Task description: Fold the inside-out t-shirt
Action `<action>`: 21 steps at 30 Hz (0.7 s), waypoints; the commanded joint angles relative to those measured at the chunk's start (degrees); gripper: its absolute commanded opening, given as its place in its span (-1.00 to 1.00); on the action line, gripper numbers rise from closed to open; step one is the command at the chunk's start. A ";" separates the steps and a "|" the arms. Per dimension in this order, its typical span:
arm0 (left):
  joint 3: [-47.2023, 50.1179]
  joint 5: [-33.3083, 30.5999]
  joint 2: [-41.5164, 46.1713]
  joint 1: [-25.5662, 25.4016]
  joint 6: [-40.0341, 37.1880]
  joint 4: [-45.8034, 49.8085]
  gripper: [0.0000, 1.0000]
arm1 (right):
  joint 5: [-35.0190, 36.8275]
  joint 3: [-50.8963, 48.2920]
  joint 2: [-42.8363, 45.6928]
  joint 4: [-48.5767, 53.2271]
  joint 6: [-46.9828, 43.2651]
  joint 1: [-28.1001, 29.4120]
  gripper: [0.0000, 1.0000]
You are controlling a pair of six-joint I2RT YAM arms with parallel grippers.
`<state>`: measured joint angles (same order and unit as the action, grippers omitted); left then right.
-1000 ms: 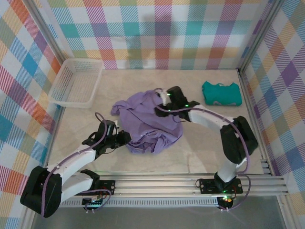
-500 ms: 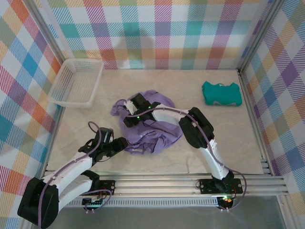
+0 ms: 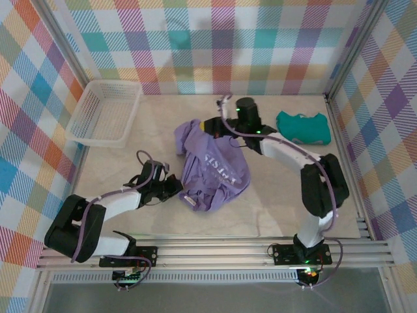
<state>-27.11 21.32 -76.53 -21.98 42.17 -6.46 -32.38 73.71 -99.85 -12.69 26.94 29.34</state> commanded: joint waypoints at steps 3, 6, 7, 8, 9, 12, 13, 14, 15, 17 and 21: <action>-9.59 -8.55 13.52 0.53 -9.60 0.65 -1.00 | -4.86 -13.44 13.90 -11.63 6.88 -7.01 -1.00; -9.88 -9.14 22.66 0.12 -14.68 -0.46 -1.00 | 0.19 -23.02 26.10 -3.87 -3.14 -7.37 -1.00; -8.84 -8.50 25.20 -0.35 -15.94 -1.22 -1.00 | 2.57 -27.01 30.32 -2.20 -4.89 -7.35 -1.00; -7.94 -8.16 27.28 -0.73 -16.51 -1.25 -1.00 | 5.53 -30.40 33.86 0.04 -6.03 -7.29 -0.91; -6.59 -7.70 28.97 -1.31 -16.85 -0.58 -1.00 | 10.69 -33.93 37.73 4.04 -6.31 -6.98 -0.81; -2.86 -7.04 30.91 -3.20 -17.59 2.95 -1.00 | 38.10 -38.33 43.90 21.84 -8.91 0.97 -0.40; -1.87 -6.93 30.81 -3.70 -17.99 3.85 -1.00 | 45.25 -38.96 44.41 24.04 -10.24 5.91 -0.26; -1.26 -7.33 30.58 -3.85 -18.16 4.68 -1.00 | 48.62 -39.16 44.35 23.55 -12.60 10.26 -0.17; -0.82 -6.63 30.24 -3.93 -18.17 5.16 -1.00 | 50.81 -38.86 43.51 21.41 -15.59 14.65 -0.10; -0.49 -5.83 29.79 -4.09 -17.93 6.07 -1.00 | 48.87 -36.26 39.33 17.65 -20.45 18.97 0.00; -0.04 -5.44 30.27 -4.25 -17.86 7.28 -1.00 | 37.48 -26.59 23.12 17.19 -16.73 19.61 0.20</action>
<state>-26.74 14.90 -47.55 -25.50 25.78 0.45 6.33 41.69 -70.22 5.28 11.55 48.86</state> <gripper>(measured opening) 0.057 0.593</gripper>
